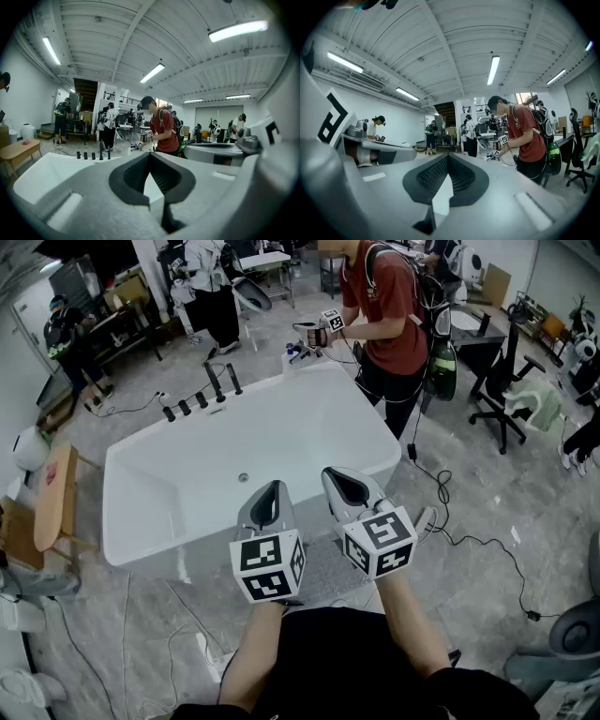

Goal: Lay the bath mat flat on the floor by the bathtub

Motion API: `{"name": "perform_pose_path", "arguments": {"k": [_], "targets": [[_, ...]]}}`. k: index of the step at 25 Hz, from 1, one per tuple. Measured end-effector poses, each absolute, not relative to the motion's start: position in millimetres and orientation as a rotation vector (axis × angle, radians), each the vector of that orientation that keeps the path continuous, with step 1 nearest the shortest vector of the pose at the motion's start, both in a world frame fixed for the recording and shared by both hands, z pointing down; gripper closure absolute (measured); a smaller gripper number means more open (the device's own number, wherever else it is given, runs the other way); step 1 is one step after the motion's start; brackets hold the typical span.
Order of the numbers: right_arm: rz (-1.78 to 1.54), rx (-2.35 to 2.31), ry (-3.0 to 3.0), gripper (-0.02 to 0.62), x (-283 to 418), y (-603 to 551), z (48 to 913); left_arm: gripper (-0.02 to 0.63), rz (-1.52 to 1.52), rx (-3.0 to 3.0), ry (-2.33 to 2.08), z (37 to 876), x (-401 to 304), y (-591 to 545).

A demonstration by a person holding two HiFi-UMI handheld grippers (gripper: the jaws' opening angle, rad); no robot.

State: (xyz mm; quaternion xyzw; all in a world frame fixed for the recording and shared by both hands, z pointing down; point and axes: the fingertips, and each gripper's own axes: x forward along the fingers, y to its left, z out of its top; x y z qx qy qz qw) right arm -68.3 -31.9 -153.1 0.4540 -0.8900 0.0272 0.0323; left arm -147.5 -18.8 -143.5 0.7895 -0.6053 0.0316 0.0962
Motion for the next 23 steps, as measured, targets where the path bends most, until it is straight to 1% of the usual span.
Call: {"name": "perform_pose_path", "arguments": {"k": [15, 23], "targets": [[0.070, 1.346, -2.738, 0.589, -74, -41, -151, 0.601, 0.132, 2.327, -1.844, -141, -150, -24], [0.067, 1.344, -2.728, 0.588, -67, -42, -144, 0.601, 0.140, 2.346, -1.821, -135, -137, -26]]}}
